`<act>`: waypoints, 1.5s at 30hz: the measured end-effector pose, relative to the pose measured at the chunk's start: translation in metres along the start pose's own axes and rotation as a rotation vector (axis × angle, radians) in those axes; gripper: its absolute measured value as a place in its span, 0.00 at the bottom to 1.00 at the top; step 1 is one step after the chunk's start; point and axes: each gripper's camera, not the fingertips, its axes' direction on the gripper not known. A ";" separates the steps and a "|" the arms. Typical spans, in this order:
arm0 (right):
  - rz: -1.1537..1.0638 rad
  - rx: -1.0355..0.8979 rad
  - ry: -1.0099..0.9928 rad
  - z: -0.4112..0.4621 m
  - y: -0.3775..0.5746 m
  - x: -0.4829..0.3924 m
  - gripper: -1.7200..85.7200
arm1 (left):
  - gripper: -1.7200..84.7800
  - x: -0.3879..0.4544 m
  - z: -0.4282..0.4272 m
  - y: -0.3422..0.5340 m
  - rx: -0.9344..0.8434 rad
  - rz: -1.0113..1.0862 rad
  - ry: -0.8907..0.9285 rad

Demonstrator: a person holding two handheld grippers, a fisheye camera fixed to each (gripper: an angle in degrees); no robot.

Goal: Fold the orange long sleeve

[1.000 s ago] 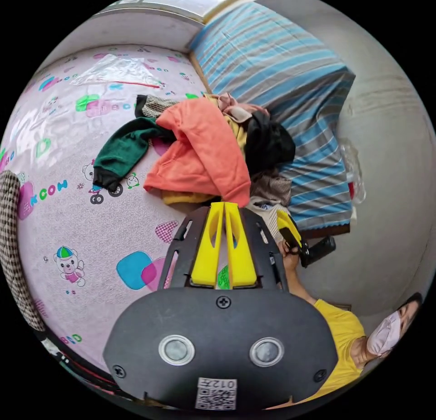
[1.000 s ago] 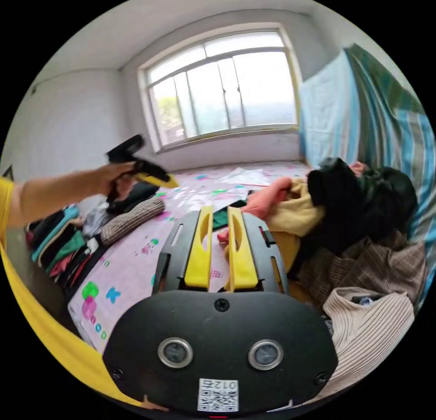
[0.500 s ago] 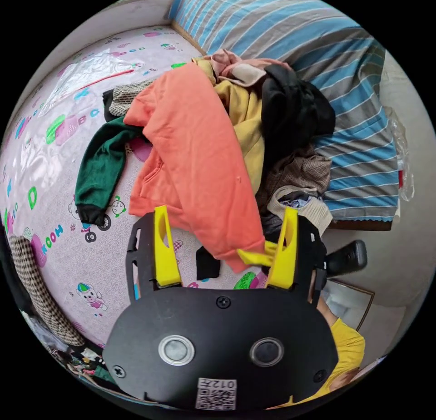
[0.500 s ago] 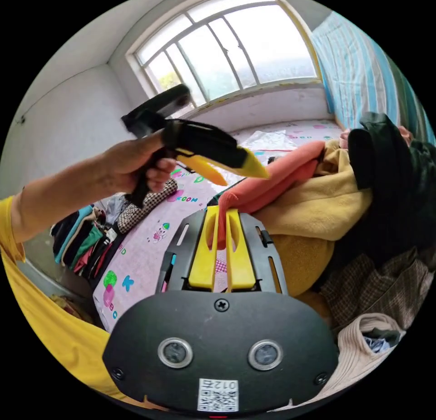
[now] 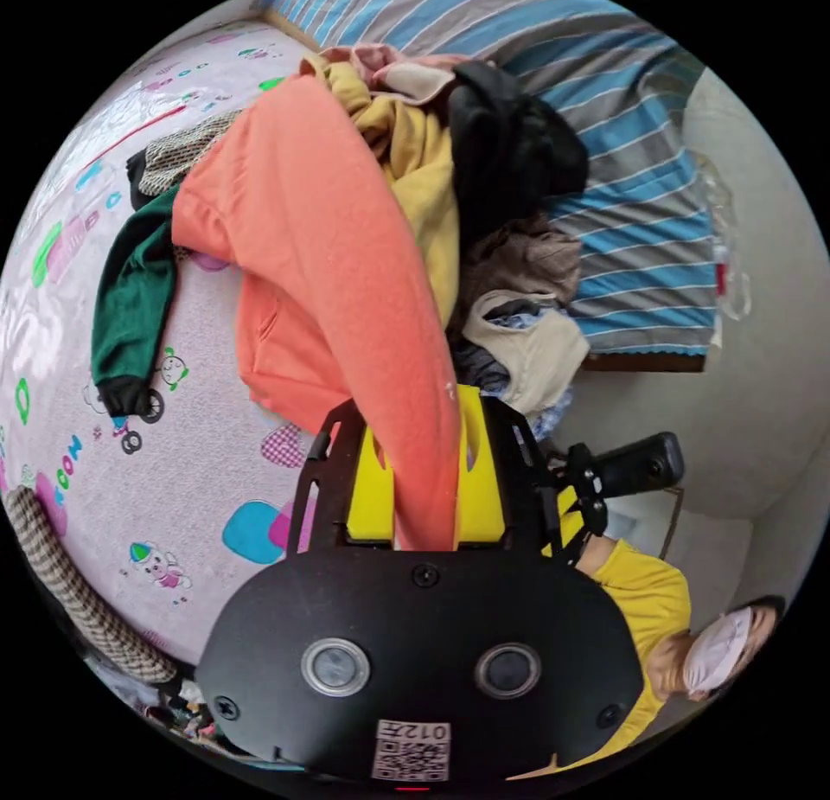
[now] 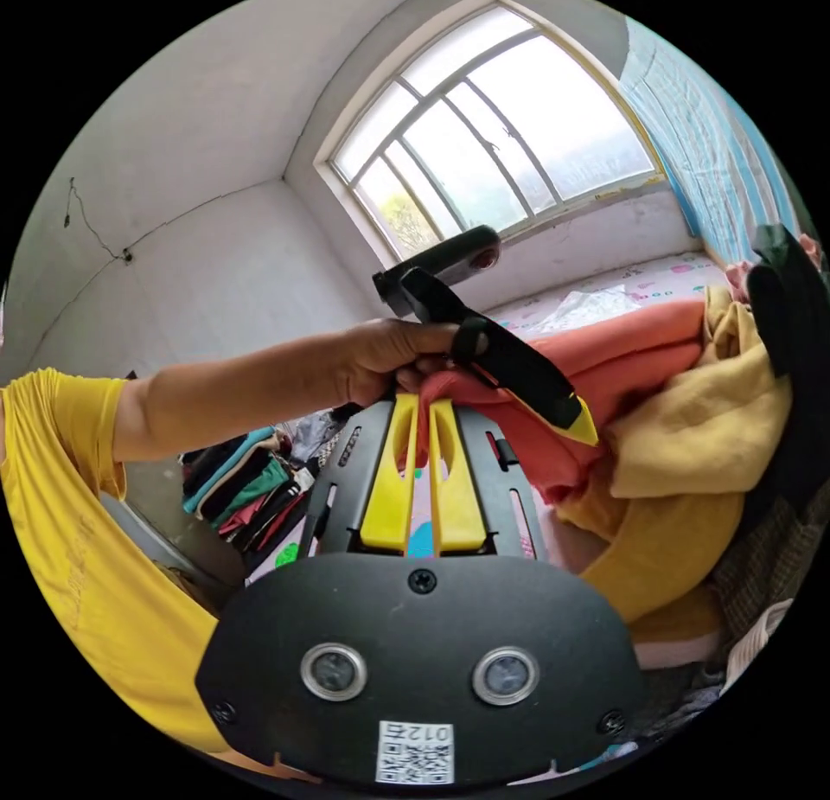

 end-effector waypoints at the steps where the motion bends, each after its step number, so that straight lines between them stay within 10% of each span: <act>1: -0.028 0.022 -0.023 -0.003 -0.004 -0.020 0.04 | 0.18 0.003 -0.022 0.029 0.057 0.029 0.060; 10: -0.415 0.105 -0.174 -0.029 -0.022 -0.223 0.04 | 0.17 0.072 -0.178 0.312 0.434 0.285 0.301; 23: -0.751 0.141 -0.399 -0.001 0.010 -0.501 0.04 | 0.18 0.158 -0.302 0.753 0.761 0.328 -0.065; 33: -0.525 0.128 -0.411 0.027 0.038 -0.503 0.04 | 0.19 0.141 -0.256 0.808 0.630 0.311 -0.029; 45: 0.079 0.174 0.151 0.001 0.130 -0.302 0.03 | 0.19 -0.069 -0.088 0.898 0.733 0.018 0.251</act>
